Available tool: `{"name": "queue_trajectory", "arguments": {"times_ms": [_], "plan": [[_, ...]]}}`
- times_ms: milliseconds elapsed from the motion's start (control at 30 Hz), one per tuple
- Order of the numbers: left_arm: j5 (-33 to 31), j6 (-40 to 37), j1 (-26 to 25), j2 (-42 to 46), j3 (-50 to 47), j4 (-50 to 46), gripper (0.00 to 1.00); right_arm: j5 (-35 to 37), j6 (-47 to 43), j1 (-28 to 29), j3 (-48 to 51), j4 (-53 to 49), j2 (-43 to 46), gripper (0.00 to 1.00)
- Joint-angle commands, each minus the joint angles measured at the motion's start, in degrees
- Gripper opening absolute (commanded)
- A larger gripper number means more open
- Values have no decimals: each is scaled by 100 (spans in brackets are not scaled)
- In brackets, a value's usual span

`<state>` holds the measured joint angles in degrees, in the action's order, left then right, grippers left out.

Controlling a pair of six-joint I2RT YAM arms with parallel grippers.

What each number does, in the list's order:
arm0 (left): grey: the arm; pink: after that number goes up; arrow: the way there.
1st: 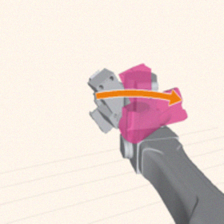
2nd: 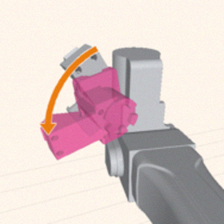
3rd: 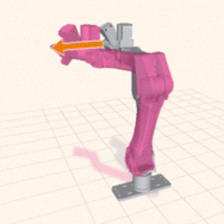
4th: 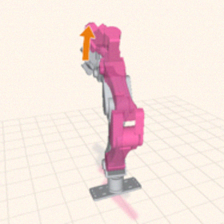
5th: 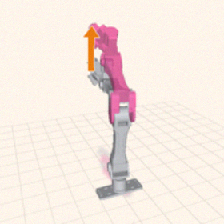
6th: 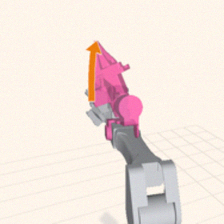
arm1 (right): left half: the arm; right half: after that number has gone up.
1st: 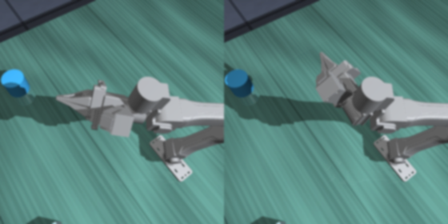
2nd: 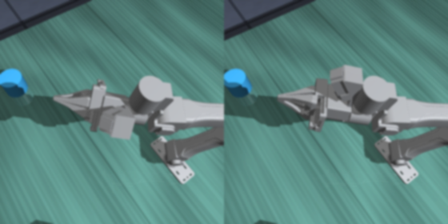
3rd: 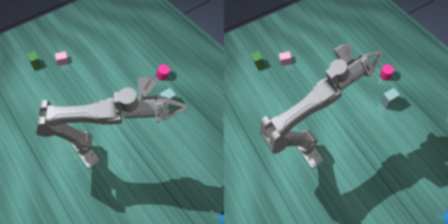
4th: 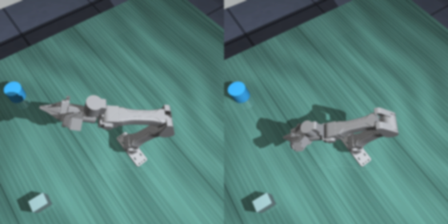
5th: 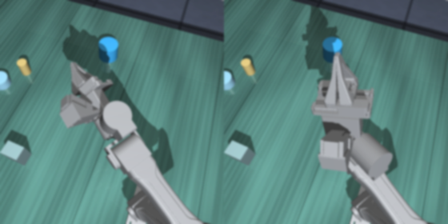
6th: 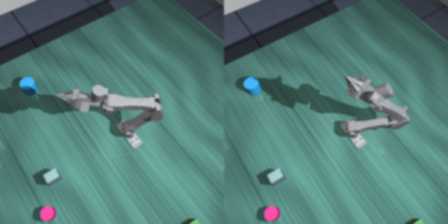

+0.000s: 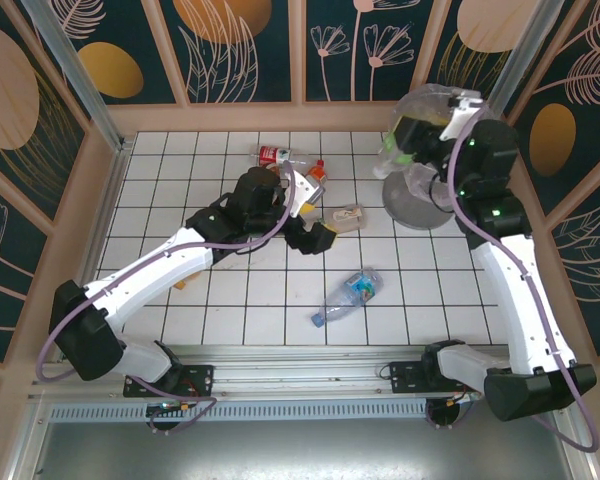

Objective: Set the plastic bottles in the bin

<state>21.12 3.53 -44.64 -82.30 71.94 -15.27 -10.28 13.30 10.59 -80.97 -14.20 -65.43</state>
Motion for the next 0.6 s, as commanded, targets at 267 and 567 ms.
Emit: {"name": "queue_trajectory", "arguments": {"times_ms": [267, 567], "plan": [[-528, -477, -27, 544, -751, 617, 99, 1827, -789, -196, -1507, -354, -942, 50], [-514, -177, -27, 555, -923, 934, 99, 2935, -1333, -271, -1593, -93, -1704, 50]]}}
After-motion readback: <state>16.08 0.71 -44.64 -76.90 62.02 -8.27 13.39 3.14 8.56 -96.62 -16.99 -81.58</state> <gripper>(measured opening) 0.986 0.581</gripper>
